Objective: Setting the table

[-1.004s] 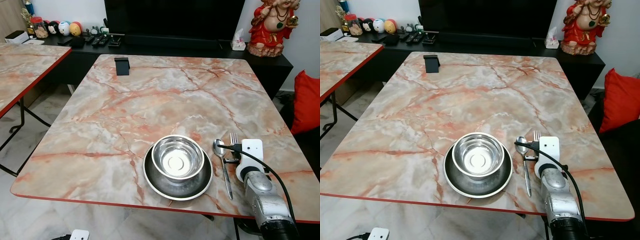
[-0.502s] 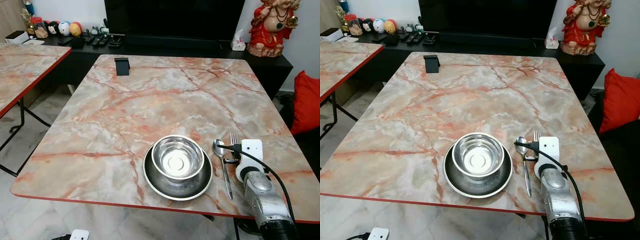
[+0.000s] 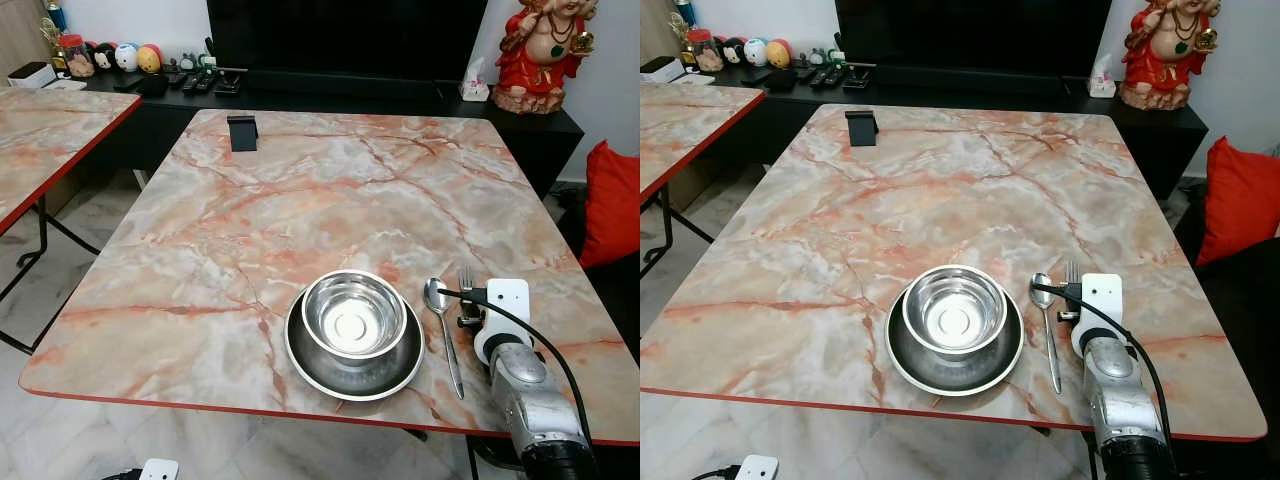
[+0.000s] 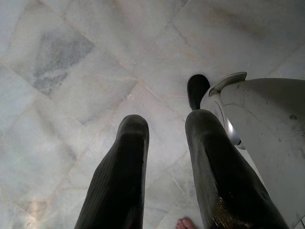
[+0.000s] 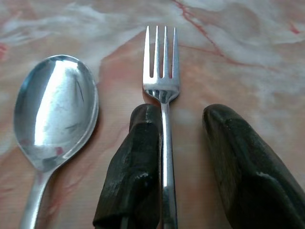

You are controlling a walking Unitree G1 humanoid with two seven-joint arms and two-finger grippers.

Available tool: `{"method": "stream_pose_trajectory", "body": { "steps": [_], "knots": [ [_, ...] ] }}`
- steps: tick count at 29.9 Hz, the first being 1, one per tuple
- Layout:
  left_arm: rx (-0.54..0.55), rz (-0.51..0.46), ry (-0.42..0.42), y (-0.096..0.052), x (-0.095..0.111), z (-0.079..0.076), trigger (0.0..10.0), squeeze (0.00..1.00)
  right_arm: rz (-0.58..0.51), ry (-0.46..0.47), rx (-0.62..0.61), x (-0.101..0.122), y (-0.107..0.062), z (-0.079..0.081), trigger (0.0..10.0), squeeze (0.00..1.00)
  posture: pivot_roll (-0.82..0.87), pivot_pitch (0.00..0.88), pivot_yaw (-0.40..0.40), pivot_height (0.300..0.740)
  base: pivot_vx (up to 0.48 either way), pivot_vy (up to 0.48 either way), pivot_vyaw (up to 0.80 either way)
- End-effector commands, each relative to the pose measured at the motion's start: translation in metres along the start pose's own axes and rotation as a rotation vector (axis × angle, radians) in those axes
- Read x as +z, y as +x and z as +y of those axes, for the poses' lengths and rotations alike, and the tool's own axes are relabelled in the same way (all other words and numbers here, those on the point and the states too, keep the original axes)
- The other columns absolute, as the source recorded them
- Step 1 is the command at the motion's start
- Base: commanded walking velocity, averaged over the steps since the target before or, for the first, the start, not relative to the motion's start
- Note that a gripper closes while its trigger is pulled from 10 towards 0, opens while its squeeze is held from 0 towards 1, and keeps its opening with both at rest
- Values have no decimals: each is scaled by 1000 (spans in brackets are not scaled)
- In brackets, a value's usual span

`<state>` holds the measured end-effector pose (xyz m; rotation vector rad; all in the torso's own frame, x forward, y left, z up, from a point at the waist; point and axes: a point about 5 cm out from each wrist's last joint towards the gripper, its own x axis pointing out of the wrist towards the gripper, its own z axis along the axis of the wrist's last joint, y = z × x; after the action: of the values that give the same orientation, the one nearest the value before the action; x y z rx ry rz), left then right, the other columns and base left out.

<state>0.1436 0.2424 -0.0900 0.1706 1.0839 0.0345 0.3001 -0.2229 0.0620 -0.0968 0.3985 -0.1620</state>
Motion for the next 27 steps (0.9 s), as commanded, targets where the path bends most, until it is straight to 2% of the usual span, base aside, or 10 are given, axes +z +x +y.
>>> {"method": "stream_pose_trajectory", "body": {
  "steps": [1,12,21,27],
  "knots": [
    [-5,8,19,0,-1,2,10000,0,13,28,22,-5,-2,4,10000,0,21,0,-18,715,0,0,0],
    [-9,7,17,0,-1,1,10000,0,-50,49,17,7,-2,2,10000,0,22,0,-19,715,0,0,0],
    [-10,6,16,0,0,1,10000,0,-57,32,-5,7,-2,-1,10000,0,24,0,-20,715,0,0,0],
    [-7,6,17,0,0,1,10000,0,-138,20,-50,17,-3,-6,10000,0,23,0,-18,715,0,0,0]
  ]
}}
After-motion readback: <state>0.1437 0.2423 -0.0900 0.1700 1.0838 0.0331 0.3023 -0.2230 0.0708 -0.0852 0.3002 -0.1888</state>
